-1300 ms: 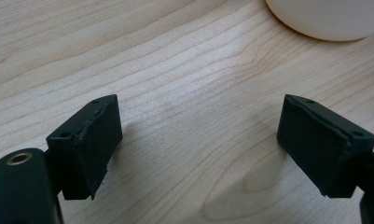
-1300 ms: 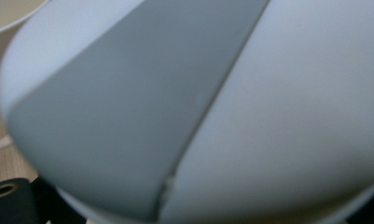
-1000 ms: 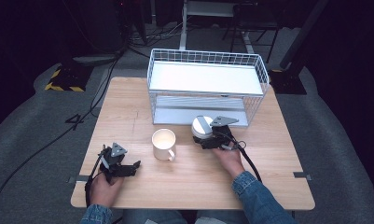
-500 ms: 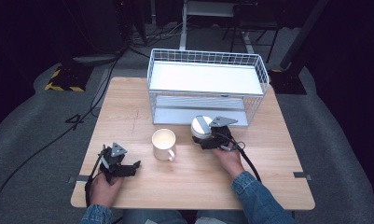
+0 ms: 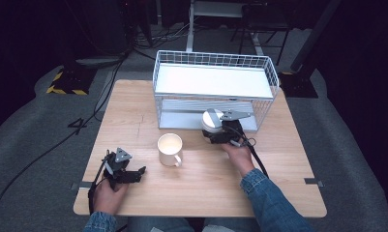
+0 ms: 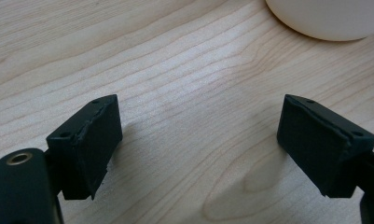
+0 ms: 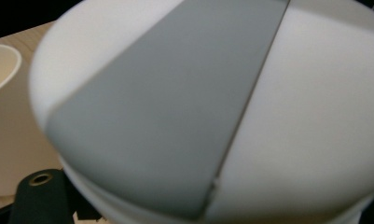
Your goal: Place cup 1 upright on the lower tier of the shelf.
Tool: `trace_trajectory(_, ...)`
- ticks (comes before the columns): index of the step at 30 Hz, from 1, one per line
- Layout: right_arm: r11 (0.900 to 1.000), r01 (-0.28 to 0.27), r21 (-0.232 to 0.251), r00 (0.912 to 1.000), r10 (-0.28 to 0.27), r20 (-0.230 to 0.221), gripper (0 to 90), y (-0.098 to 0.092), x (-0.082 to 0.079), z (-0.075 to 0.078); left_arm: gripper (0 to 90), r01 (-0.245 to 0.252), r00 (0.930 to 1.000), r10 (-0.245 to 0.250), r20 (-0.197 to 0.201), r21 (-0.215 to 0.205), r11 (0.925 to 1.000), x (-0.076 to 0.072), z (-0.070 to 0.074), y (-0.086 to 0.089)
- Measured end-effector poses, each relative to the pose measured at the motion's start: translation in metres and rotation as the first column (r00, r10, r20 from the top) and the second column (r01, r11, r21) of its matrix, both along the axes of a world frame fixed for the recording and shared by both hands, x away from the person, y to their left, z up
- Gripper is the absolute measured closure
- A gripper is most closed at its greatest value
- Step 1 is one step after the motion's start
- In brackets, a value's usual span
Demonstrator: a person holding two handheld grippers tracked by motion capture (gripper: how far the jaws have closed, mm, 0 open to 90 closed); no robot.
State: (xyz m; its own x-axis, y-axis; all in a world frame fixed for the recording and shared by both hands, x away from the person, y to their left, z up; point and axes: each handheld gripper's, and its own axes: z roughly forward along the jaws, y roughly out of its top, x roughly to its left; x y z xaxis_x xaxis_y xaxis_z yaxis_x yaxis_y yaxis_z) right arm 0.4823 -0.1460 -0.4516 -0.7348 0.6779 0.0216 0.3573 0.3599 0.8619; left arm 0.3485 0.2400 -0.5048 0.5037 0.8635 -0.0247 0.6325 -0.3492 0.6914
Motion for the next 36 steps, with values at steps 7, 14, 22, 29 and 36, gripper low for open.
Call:
trace_trajectory(7,0.999,0.051,0.008,0.9987,-0.051,0.009,18.5,-0.002,0.009,0.005,14.6,0.000,1.0000,0.000,0.000,0.000,1.0000,0.000,0.000,0.000)
trace_trajectory(14,0.990,0.140,0.032,0.9902,-0.140,-0.004,18.5,-0.008,0.019,0.004,14.6,0.000,1.0000,0.000,0.000,0.000,1.0000,0.000,0.000,0.000)
trace_trajectory(22,0.972,0.233,0.038,0.9725,-0.233,-0.004,18.5,-0.017,0.038,-0.002,14.6,0.000,1.0000,0.000,0.000,0.000,1.0000,0.000,0.000,0.000)
trace_trajectory(29,0.966,0.256,0.020,0.9666,-0.256,-0.005,18.5,-0.020,0.045,-0.009,14.6,0.000,1.0000,0.000,0.000,0.000,1.0000,0.000,0.000,0.000)
trace_trajectory(36,0.963,0.268,0.005,0.9628,-0.268,0.031,18.5,-0.021,0.052,-0.012,14.5,-0.001,1.0000,0.001,0.000,-0.001,1.0000,0.000,0.000,0.000)
